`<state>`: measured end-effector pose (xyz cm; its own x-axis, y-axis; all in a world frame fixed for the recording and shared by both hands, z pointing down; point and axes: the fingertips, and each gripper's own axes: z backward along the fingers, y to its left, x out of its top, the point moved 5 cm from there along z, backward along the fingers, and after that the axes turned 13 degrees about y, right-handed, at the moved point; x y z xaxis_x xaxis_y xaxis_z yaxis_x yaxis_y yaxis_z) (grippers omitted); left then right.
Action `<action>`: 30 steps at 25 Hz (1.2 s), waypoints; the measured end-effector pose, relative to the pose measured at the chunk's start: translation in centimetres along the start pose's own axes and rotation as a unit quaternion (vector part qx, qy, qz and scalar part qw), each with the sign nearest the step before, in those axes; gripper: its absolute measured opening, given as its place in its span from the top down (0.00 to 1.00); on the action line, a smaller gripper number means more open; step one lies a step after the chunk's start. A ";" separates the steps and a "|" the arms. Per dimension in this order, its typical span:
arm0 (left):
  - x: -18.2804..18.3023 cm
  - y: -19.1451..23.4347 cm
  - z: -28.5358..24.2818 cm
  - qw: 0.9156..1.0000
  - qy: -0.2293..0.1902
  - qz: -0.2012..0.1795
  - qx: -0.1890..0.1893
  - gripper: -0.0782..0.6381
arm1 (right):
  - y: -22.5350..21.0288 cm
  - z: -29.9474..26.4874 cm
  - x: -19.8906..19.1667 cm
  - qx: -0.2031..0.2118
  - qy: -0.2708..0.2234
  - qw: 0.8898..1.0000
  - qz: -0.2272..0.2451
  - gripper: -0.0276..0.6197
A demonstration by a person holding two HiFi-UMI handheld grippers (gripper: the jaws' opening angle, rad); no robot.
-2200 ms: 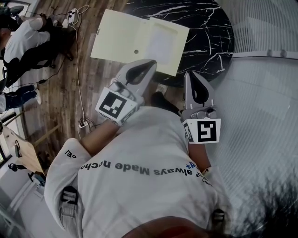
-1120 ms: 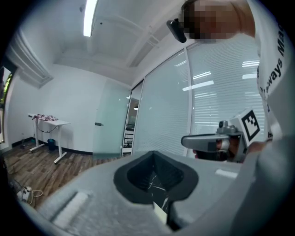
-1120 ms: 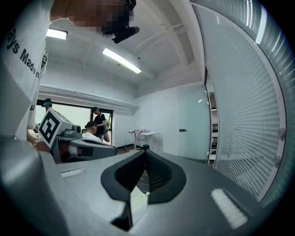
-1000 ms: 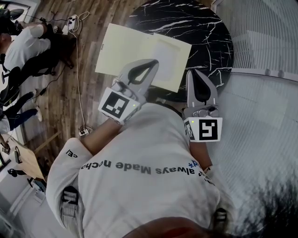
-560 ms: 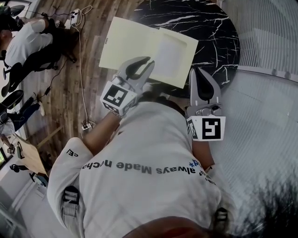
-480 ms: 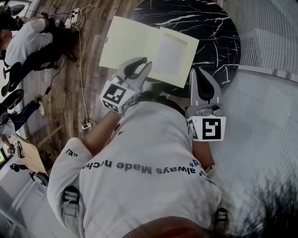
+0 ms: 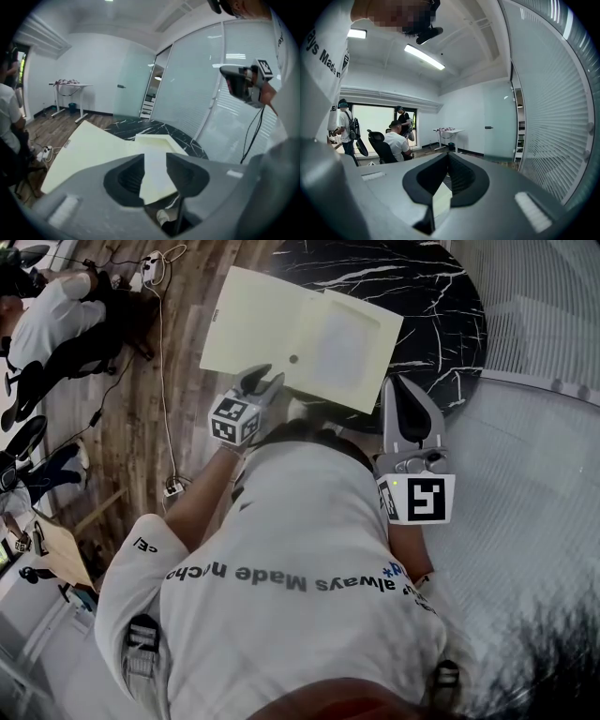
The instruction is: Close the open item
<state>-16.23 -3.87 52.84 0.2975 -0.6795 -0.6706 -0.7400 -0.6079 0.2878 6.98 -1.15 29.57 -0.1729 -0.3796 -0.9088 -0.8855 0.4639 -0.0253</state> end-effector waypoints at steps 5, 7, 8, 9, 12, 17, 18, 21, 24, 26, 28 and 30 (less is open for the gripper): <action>-5.4 2.9 -1.1 0.998 0.041 0.033 0.019 0.69 | 0.2 -0.2 0.1 0.005 0.003 1.000 0.002 0.95; -7.4 3.7 -1.4 0.997 0.051 0.062 0.020 0.69 | 0.4 -0.2 0.2 0.008 0.003 1.000 0.005 0.95; -8.3 4.1 -1.5 0.995 0.055 0.079 0.021 0.69 | 0.4 -0.2 0.2 0.008 0.003 1.000 0.006 0.95; -9.2 4.6 -1.7 0.993 0.059 0.098 0.022 0.69 | 0.4 -0.2 0.2 0.009 0.004 1.000 0.006 0.95; -11.9 6.0 -2.4 0.985 0.069 0.154 0.021 0.69 | 0.5 -0.1 0.1 0.011 0.006 1.000 0.008 0.95; -14.7 8.1 -4.0 0.966 0.053 0.255 -0.004 0.64 | 0.5 -0.5 0.0 0.015 0.011 1.000 0.010 0.95; -15.1 8.6 -4.2 0.960 0.044 0.275 -0.009 0.63 | 0.5 -0.6 0.0 0.015 0.013 1.000 0.010 0.95; -15.7 9.9 -4.9 0.951 0.014 0.308 -0.023 0.61 | 0.5 -0.8 -0.1 0.017 0.017 1.000 0.011 0.95; -16.2 11.0 -5.6 0.944 -0.015 0.328 -0.036 0.59 | 0.4 -1.0 -0.3 0.017 0.019 1.000 0.011 0.95; -16.1 11.6 -5.8 0.936 -0.036 0.347 -0.047 0.59 | 0.3 -1.1 -0.4 0.017 0.020 1.000 0.011 0.95; -15.9 12.1 -5.8 0.927 -0.054 0.367 -0.052 0.59 | 0.3 -1.2 -0.4 0.017 0.021 1.000 0.011 0.95; -15.8 12.5 -5.9 0.921 -0.067 0.379 -0.056 0.59 | 0.2 -1.2 -0.5 0.016 0.024 1.000 0.010 0.95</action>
<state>-26.64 -3.14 71.03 -0.3628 -0.8737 -0.3240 -0.6356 -0.0222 0.7717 6.43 -1.82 30.54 -0.2118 -0.4065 -0.8888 -0.8677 0.4967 -0.0205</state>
